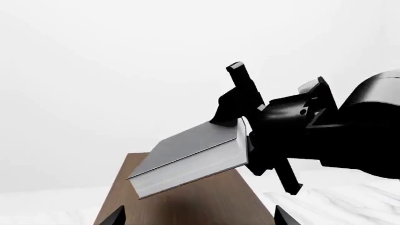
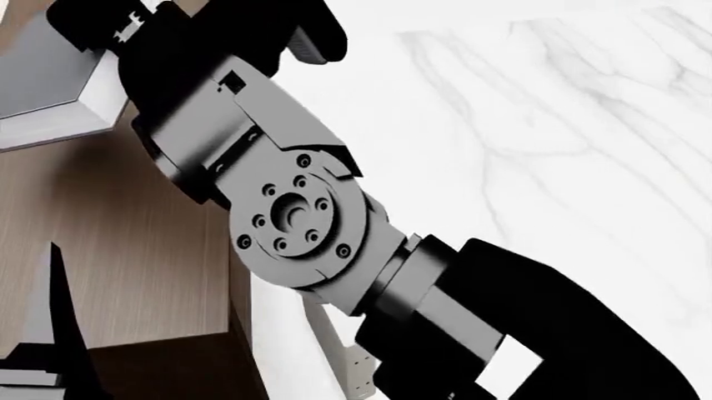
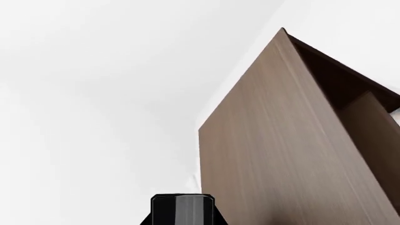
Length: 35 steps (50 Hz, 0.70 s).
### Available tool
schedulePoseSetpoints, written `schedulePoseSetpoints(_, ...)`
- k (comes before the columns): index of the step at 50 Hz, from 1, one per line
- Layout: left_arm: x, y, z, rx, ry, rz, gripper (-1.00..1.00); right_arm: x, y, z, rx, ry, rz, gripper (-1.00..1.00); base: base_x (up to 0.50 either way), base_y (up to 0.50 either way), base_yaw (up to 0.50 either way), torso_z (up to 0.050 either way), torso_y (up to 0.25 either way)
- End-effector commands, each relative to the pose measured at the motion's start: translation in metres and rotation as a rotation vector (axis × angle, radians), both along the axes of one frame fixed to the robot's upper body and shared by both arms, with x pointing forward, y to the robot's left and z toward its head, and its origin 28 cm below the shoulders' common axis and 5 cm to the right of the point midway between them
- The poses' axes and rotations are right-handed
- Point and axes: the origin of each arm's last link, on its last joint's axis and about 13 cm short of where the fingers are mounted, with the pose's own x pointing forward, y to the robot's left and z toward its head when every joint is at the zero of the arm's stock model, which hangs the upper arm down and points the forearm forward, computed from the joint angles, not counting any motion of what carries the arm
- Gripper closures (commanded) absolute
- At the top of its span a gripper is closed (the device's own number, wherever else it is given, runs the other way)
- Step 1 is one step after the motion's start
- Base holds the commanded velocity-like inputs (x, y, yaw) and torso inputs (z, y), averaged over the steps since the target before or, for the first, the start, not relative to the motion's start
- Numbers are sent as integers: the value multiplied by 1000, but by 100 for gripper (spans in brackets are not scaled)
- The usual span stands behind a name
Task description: Pick up the book in the middle and place it on the cabinet shelf.
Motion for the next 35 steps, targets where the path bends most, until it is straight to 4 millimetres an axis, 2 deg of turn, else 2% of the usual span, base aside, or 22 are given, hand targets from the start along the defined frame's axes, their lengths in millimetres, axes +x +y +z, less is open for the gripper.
schedulePoseSetpoints(1,0,0,0,-1,0,0,-100,1,3,-8,-48,-53,7,100,0,0,0,0,0)
schedulePoseSetpoints(35,0,0,0,-1,-3,-4,-100,3,4,-21,-95,-53,9,100,0,0,0,0,1)
